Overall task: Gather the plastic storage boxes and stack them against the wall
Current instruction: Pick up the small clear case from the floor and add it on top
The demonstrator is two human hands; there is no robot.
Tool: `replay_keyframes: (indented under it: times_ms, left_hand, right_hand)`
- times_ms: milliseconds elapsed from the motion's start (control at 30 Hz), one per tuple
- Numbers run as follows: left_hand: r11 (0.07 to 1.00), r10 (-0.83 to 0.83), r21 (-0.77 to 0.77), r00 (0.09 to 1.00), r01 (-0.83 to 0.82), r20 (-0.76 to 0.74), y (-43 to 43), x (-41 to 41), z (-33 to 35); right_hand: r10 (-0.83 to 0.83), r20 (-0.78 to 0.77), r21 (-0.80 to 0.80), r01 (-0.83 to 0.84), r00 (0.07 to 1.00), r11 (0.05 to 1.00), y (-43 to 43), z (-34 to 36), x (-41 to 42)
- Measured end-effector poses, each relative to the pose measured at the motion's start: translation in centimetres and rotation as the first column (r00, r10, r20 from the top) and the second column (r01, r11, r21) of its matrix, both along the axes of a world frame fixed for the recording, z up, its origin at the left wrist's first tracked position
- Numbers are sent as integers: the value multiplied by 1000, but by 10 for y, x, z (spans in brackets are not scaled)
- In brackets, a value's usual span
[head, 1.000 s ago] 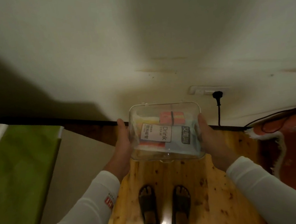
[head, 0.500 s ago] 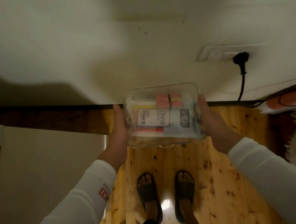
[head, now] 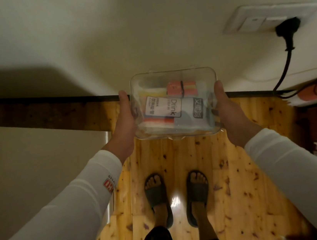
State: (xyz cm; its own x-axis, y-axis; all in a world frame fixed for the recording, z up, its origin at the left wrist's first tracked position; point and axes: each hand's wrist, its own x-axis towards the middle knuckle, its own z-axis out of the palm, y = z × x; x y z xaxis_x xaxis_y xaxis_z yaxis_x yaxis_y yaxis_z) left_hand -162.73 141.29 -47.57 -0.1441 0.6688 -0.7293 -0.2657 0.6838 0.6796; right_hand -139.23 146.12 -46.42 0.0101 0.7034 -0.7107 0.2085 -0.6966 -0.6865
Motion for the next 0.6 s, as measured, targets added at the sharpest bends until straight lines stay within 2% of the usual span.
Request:
replay_keyframes:
  times_ms: [267, 600]
  left_hand:
    - [1000, -9, 12, 1000, 9, -9, 8, -1, -12]
    - [999, 20, -34, 1000, -20, -13, 15, 0, -25]
  right_hand:
    - [41, -2, 21, -41, 999, 999, 6, -9, -4]
    - [-9, -46, 16, 9, 999, 1000, 8, -31, -3]
